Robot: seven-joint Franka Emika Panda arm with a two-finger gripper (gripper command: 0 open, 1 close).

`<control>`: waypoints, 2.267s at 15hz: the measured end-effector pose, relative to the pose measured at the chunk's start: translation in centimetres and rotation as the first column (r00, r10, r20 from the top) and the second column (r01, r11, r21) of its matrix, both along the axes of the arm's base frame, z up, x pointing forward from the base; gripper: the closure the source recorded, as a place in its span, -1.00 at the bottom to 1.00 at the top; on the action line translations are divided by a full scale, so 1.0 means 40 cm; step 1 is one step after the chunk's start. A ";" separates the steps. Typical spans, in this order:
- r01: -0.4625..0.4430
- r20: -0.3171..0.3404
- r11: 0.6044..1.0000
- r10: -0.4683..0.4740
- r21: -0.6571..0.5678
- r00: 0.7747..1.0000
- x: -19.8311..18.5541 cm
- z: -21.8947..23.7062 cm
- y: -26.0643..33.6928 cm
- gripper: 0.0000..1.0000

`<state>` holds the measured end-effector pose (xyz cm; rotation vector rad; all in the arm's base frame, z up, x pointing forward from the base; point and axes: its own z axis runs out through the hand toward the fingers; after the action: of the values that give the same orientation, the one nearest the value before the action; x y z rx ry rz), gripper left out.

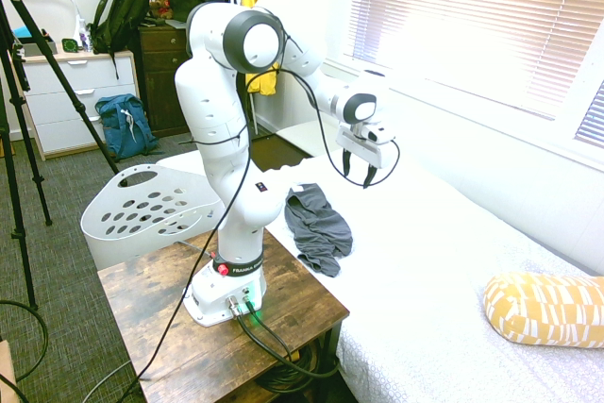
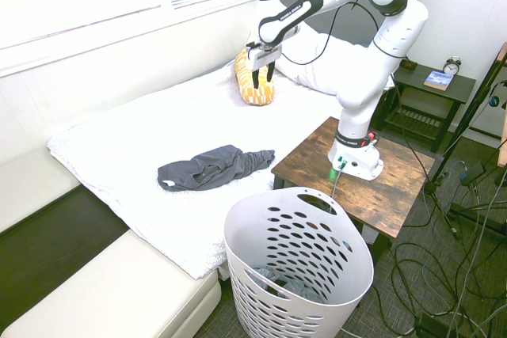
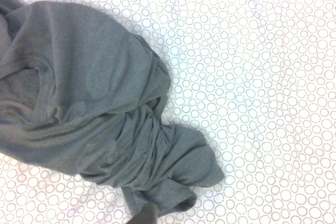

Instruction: Put my clothes in the laundry bag

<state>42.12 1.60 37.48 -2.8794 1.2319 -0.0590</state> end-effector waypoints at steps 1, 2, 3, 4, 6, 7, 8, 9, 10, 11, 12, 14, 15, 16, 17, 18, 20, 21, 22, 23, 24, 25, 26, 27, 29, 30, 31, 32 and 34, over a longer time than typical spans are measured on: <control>0.001 0.001 1.000 -0.001 0.000 1.000 0.001 0.000 0.000 -1.00; 0.004 0.007 1.000 -0.004 -0.001 1.000 0.003 -0.001 0.004 -1.00; 0.005 0.024 1.000 -0.005 -0.003 1.000 0.008 0.001 0.022 -1.00; -0.006 0.044 1.000 0.006 -0.003 0.999 0.012 -0.001 0.059 -1.00; -0.038 0.078 0.999 0.038 0.001 0.996 0.021 -0.021 0.154 -1.00; -0.051 0.091 0.999 0.050 0.005 0.995 0.031 -0.034 0.188 -1.00; -0.064 0.102 0.998 0.062 0.012 0.993 0.043 -0.053 0.213 -1.00; -0.078 0.112 0.997 0.076 0.018 0.991 0.057 -0.083 0.235 -1.00; -0.094 0.122 0.995 0.091 0.018 0.988 0.069 -0.126 0.256 -1.00; -0.107 0.122 0.994 0.104 0.015 0.987 0.074 -0.187 0.283 -1.00; -0.120 0.110 0.993 0.118 0.015 0.987 0.072 -0.263 0.312 -1.00; -0.143 0.071 0.989 0.142 0.019 0.987 0.051 -0.416 0.370 -1.00; -0.154 0.057 0.988 0.153 0.021 0.987 0.043 -0.479 0.405 -1.00; -0.171 0.047 0.985 0.170 0.017 0.984 0.040 -0.529 0.431 -1.00; -0.189 0.038 0.982 0.188 0.009 0.981 0.035 -0.579 0.447 -1.00; -0.204 0.026 0.979 0.204 -0.001 0.979 0.027 -0.632 0.461 -1.00; -0.237 0.000 0.971 0.237 -0.023 0.972 0.009 -0.737 0.486 -1.00; -0.251 -0.011 0.967 0.251 -0.045 0.968 0.002 -0.798 0.487 -1.00; -0.254 -0.017 0.965 0.253 -0.066 0.967 0.001 -0.850 0.485 -1.00; -0.257 -0.020 0.962 0.257 -0.096 0.966 0.008 -0.893 0.479 -1.00; -0.263 -0.019 0.955 0.263 -0.134 0.965 0.014 -0.929 0.473 -1.00; -0.268 -0.017 0.949 0.269 -0.166 0.963 0.017 -0.960 0.469 -1.00; -0.274 -0.013 0.943 0.276 -0.188 0.961 0.015 -0.984 0.471 -1.00; -0.284 -0.008 0.938 0.289 -0.200 0.957 0.011 -0.996 0.478 -1.00; -0.297 -0.004 0.931 0.303 -0.212 0.953 0.004 -0.999 0.491 1.00; -0.299 -0.003 0.931 0.305 -0.211 0.952 0.001 -1.002 0.495 1.00; -0.297 0.001 0.933 0.303 -0.203 0.953 -0.002 -1.003 0.496 1.00; -0.293 0.005 0.936 0.299 -0.193 0.954 -0.003 -1.003 0.496 1.00; -0.287 0.005 0.942 0.293 -0.172 0.956 -0.003 -1.002 0.496 1.00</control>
<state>41.99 21.42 -2.59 -3.1587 0.8214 -0.2144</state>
